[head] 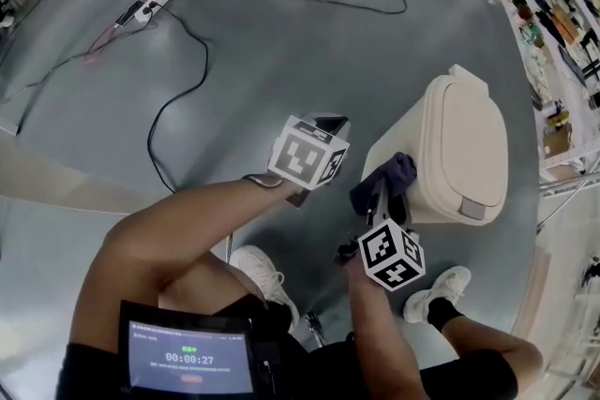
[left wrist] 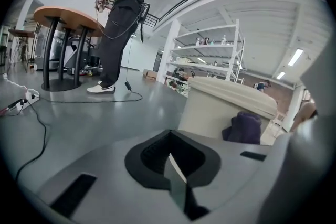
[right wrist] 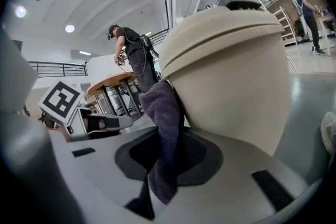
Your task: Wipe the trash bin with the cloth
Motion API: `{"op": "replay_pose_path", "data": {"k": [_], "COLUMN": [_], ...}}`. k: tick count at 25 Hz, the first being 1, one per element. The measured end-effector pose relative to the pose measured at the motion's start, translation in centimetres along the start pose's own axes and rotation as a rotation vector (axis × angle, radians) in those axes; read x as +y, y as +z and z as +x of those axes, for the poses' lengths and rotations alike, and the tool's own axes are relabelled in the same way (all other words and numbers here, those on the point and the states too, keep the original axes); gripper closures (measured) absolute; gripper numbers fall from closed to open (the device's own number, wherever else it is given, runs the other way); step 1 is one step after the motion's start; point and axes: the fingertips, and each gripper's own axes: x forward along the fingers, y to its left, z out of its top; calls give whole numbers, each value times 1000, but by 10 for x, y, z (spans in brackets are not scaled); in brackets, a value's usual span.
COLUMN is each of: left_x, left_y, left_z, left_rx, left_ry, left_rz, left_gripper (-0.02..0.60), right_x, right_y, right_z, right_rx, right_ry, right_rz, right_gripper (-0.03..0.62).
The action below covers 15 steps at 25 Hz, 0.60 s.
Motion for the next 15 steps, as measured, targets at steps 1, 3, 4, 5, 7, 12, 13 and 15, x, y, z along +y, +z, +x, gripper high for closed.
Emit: {"op": "replay_pose_path", "data": {"k": [1, 3, 4, 5, 7, 12, 13, 15], "left_x": [1, -4, -7, -10, -15, -16, -16, -16], "left_y": [-3, -8, -9, -11, -12, -16, -18, -23], "left_z": [2, 6, 9, 12, 17, 24, 25, 28], "left_rx": [4, 9, 12, 14, 20, 43, 49, 62], "left_ry": [0, -10, -17, -25, -38, -61, -63, -67], "left_rz": [6, 34, 47, 59, 78, 97, 95, 87], "left_gripper": [583, 584, 583, 583, 584, 583, 584, 584], "right_x": [-3, -9, -12, -15, -19, -30, -33, -40], "right_y": [-3, -9, -12, -15, -21, -41, -47, -60], "right_z": [1, 3, 4, 5, 7, 11, 11, 14], "right_rx": [4, 15, 21, 28, 39, 78, 92, 121], "right_ry": [-7, -18, -23, -28, -42, -68, -71, -81], "right_rz": [6, 18, 22, 27, 39, 88, 102, 135], "right_gripper": [519, 519, 519, 519, 519, 519, 519, 519]}}
